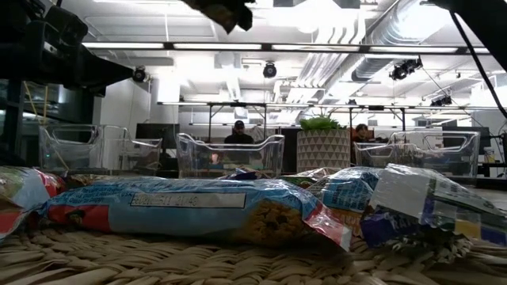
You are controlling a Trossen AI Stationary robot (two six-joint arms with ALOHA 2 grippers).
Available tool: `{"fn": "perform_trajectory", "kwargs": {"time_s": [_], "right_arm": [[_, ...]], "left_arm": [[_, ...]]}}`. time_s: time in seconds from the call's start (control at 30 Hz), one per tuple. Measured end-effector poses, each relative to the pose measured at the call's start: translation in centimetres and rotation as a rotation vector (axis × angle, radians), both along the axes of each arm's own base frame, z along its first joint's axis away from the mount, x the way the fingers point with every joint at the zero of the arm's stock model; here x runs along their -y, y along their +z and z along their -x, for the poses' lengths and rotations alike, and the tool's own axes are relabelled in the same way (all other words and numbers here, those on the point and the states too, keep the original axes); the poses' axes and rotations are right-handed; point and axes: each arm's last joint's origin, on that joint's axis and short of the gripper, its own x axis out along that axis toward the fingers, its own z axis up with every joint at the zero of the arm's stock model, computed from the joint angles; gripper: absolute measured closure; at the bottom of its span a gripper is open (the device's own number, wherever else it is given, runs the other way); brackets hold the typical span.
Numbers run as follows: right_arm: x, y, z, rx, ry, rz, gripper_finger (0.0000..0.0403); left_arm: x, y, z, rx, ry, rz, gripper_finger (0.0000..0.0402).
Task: Pick and place Granola Bars by type
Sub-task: Put the blue granola bar into the left transparent bin
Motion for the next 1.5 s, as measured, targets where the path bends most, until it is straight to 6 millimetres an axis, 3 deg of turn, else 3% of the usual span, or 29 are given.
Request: {"fn": "perform_trajectory", "kwargs": {"time_s": [0.43, 0.7, 0.9, 1.03, 1.33, 1.5], "right_arm": [[-2.4, 0.5, -0.4, 0.011, -0.061, 0.005, 0.0384], [-3.3, 0.6, -0.7, 0.032, -0.068, 0.015, 0.0383], [-3.3, 1.3, -1.1, 0.113, -0.068, 0.019, 0.0382], [-3.3, 1.8, -1.3, 0.167, -0.068, 0.025, 0.0377], [-3.6, 2.0, -2.3, 0.269, -0.057, 0.035, 0.0382], [-4.0, 1.6, -3.5, 0.333, -0.049, 0.030, 0.0379]], "left_arm": [[-0.1, 0.3, 0.0, 0.037, 0.032, 0.008, 0.0399], [-0.1, 2.7, 0.4, 0.343, -0.016, 0.366, 0.0399], [0.0, 3.6, 0.8, 0.451, -0.060, 0.399, 0.0394], [0.0, 4.0, 0.9, 0.494, -0.075, 0.389, 0.0357], [-0.2, 5.9, 1.6, 0.601, -0.012, 0.381, 0.0220], [-0.2, 7.9, 1.5, 0.598, 0.001, 0.340, 0.0198]]}}
